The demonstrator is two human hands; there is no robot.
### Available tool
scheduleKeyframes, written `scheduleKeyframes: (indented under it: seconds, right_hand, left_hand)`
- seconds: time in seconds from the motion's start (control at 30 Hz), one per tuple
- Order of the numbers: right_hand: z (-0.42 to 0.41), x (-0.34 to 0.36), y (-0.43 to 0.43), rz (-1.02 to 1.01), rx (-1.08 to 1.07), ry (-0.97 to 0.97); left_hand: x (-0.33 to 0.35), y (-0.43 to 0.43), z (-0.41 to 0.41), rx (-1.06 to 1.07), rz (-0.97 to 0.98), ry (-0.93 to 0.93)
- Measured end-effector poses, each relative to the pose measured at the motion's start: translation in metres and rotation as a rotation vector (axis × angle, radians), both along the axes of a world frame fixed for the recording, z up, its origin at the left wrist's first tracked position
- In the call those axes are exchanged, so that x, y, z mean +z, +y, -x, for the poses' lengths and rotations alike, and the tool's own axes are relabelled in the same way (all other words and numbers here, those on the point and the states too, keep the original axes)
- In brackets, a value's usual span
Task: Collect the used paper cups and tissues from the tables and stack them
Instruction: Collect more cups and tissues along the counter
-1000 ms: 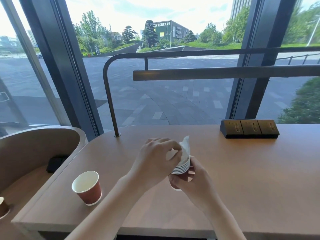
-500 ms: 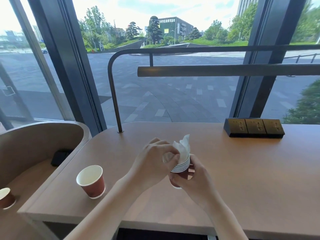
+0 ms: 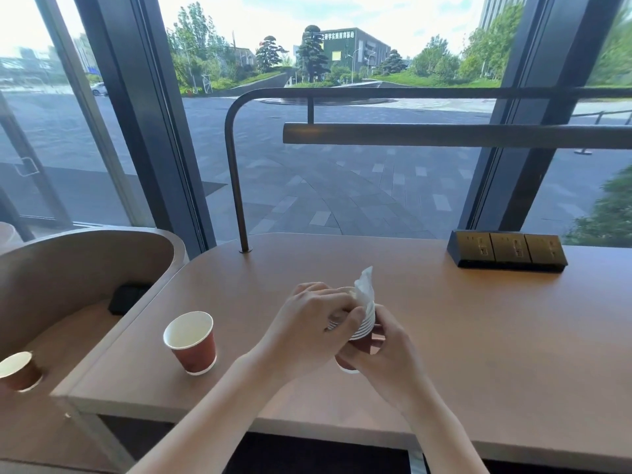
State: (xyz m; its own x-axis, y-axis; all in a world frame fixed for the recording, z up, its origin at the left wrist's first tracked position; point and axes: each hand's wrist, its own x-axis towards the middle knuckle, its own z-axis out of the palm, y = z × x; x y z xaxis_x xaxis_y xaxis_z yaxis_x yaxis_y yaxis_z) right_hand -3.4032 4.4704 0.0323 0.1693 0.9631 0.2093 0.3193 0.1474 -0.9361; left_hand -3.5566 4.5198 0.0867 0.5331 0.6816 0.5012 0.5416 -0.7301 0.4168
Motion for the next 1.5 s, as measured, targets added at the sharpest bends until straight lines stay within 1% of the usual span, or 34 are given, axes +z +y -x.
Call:
scheduleKeyframes:
  seconds: [0.1, 0.17, 0.33, 0.4, 0.5, 0.67, 0.73, 0.87, 1.0, 1.07, 1.17, 1.23, 1.4, 1.5]
  right_hand:
    - [0.001, 0.001, -0.004, 0.01, 0.011, 0.006]
    - [0.002, 0.001, -0.006, 0.017, 0.012, 0.01]
    - [0.009, 0.002, -0.012, 0.032, 0.036, -0.033]
    - [0.01, 0.002, -0.014, 0.025, 0.039, -0.044]
    - [0.009, 0.001, -0.016, 0.011, 0.028, -0.039]
    - [0.005, 0.002, -0.019, -0.006, 0.011, -0.024]
    - [0.005, 0.001, -0.019, -0.005, 0.004, -0.027]
    - [0.006, -0.001, -0.018, 0.012, 0.004, -0.047]
    - [0.006, -0.003, -0.018, 0.018, 0.005, -0.062]
    - [0.006, -0.003, -0.017, 0.017, 0.004, -0.063]
    - [0.006, -0.003, -0.015, 0.019, 0.007, -0.06]
    - [0.007, -0.004, -0.013, 0.015, 0.006, -0.065]
    - [0.01, -0.005, -0.011, 0.002, 0.005, -0.076]
    - [0.01, -0.006, -0.011, 0.001, -0.006, -0.084]
  left_hand:
    - [0.003, -0.001, 0.005, 0.036, 0.016, -0.178]
    - [0.005, 0.0, 0.007, 0.049, 0.023, -0.209]
    - [0.005, -0.003, 0.007, 0.025, 0.103, -0.047]
    - [0.005, -0.005, 0.008, 0.024, 0.124, -0.023]
    - [0.004, -0.006, 0.013, 0.038, 0.099, -0.015]
    - [-0.003, -0.004, 0.022, 0.069, 0.088, 0.064]
    - [-0.003, -0.004, 0.021, 0.078, 0.087, 0.049]
    - [0.002, -0.006, 0.015, 0.067, 0.106, -0.051]
    - [0.01, -0.01, 0.015, 0.06, 0.175, -0.055]
    - [0.012, -0.014, 0.016, 0.055, 0.147, 0.005]
    - [0.011, -0.016, 0.015, 0.049, 0.039, 0.103]
    - [0.008, -0.015, 0.015, 0.048, 0.008, 0.155]
    - [0.011, -0.015, 0.017, 0.006, 0.011, 0.245]
    - [0.013, -0.015, 0.018, -0.004, 0.049, 0.219]
